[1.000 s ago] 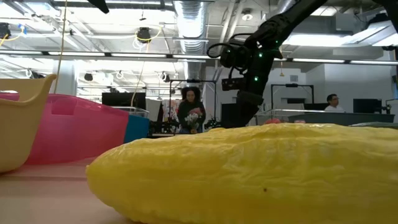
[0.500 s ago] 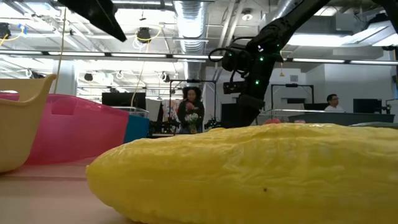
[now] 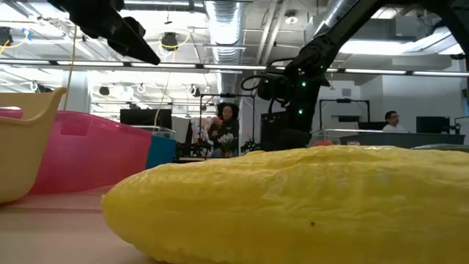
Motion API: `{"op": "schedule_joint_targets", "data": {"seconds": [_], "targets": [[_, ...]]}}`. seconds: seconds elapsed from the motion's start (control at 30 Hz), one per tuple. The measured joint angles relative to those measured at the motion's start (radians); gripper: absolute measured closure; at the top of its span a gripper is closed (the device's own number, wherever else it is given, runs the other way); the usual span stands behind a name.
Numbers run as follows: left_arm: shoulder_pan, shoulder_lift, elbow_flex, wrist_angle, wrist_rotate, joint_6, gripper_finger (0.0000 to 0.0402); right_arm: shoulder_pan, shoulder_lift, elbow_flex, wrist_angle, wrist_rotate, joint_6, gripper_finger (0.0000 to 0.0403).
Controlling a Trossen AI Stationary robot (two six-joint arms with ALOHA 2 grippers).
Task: Sort produce into baskets
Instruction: Put the top green cucumber into the white bin
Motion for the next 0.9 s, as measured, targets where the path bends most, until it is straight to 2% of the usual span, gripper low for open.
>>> {"op": "schedule_joint_targets", "data": {"seconds": [0.3, 0.43, 0.67, 0.9], "targets": [[0.0, 0.005, 0.0, 0.031, -0.001, 0.02, 0.0091, 0.006, -0.053, -0.006, -0.022, -0.003, 0.012, 0.023], [0.0, 0.005, 0.0, 0.063, -0.006, 0.018, 0.0091, 0.022, -0.106, -0.004, -0.049, 0.001, 0.038, 0.0231], [0.0, 0.005, 0.0, 0.178, -0.077, 0.1, 0.0091, 0.1, -0.214, -0.004, -0.055, 0.0, 0.12, 0.0192], [0.0, 0.005, 0.0, 0.289, -0.127, 0.25, 0.0091, 0.219, -0.27, -0.004, -0.04, -0.005, 0.22, 0.0209]]}}
